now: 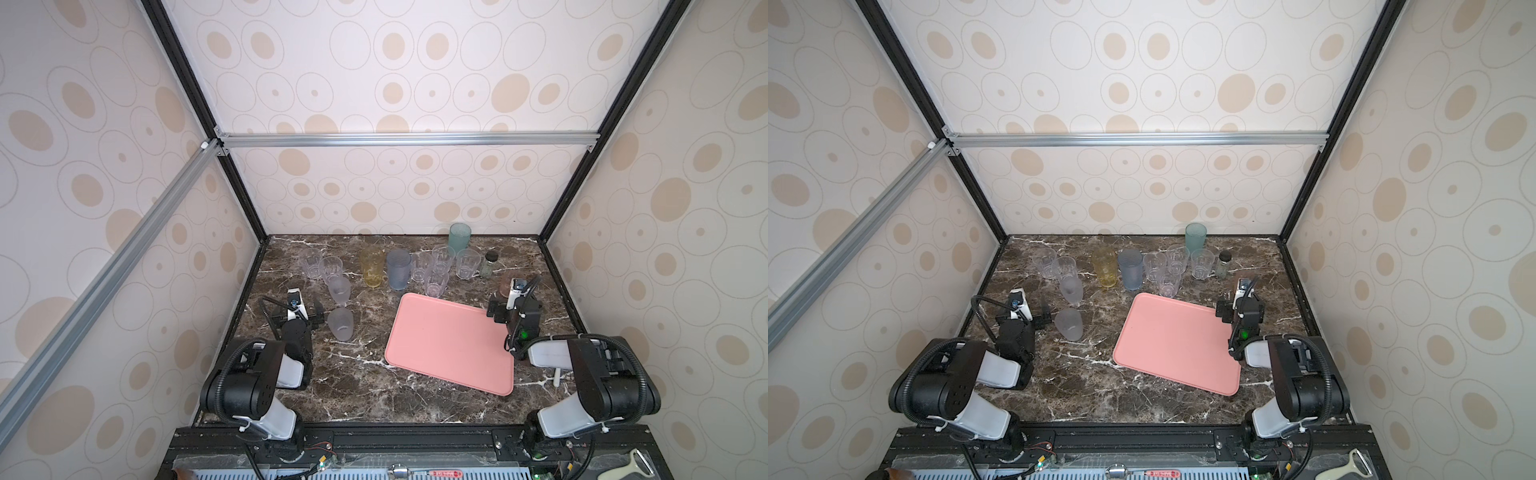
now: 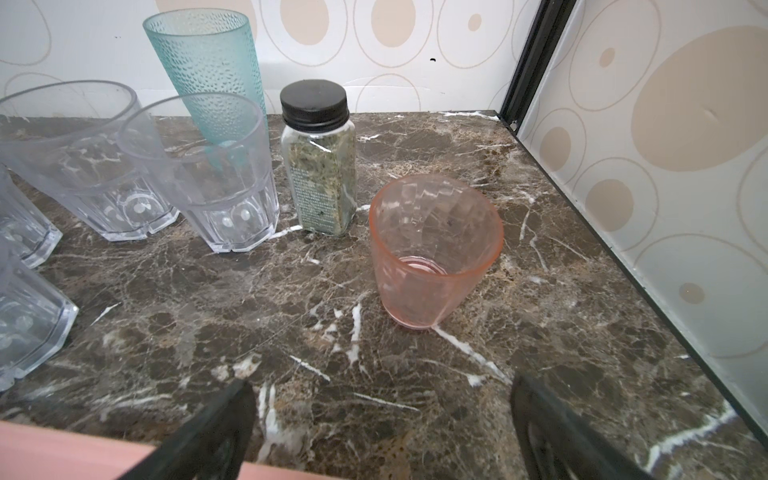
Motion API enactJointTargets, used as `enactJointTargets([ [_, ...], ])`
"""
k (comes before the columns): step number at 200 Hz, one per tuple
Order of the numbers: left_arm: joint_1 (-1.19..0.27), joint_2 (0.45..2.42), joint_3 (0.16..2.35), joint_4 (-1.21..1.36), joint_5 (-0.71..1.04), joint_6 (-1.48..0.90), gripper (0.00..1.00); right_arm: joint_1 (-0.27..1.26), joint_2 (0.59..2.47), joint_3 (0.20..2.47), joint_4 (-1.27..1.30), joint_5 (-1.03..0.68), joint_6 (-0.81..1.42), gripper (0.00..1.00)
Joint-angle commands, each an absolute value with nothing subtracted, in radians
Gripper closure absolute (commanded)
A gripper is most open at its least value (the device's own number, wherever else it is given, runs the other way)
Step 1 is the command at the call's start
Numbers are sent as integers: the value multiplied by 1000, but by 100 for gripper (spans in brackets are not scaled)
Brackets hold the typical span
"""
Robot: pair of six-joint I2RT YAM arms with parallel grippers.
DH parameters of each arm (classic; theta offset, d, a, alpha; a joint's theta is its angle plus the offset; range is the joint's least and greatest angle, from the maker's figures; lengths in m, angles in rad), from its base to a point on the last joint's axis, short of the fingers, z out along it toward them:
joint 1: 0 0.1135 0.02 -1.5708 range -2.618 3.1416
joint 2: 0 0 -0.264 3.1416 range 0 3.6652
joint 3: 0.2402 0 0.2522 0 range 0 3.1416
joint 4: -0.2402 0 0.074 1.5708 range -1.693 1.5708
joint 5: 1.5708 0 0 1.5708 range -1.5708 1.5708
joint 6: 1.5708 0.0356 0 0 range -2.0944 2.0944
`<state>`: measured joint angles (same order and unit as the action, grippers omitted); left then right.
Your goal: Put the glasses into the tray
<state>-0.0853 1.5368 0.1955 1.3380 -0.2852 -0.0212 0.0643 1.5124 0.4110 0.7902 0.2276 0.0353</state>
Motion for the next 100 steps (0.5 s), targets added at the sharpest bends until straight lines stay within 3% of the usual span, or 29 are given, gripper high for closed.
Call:
enactJointTargets([
  [1,-107,1489,213,1315,-337,7,1,64,1440,452,661,237,24,1],
  [57,-167,1332,268,1055,-503,-46,1,88,1274,522,386,295,104,1],
  [100,-184,1148,325,762,-667,-200,1,99,1194,765,-172,415,384,1],
])
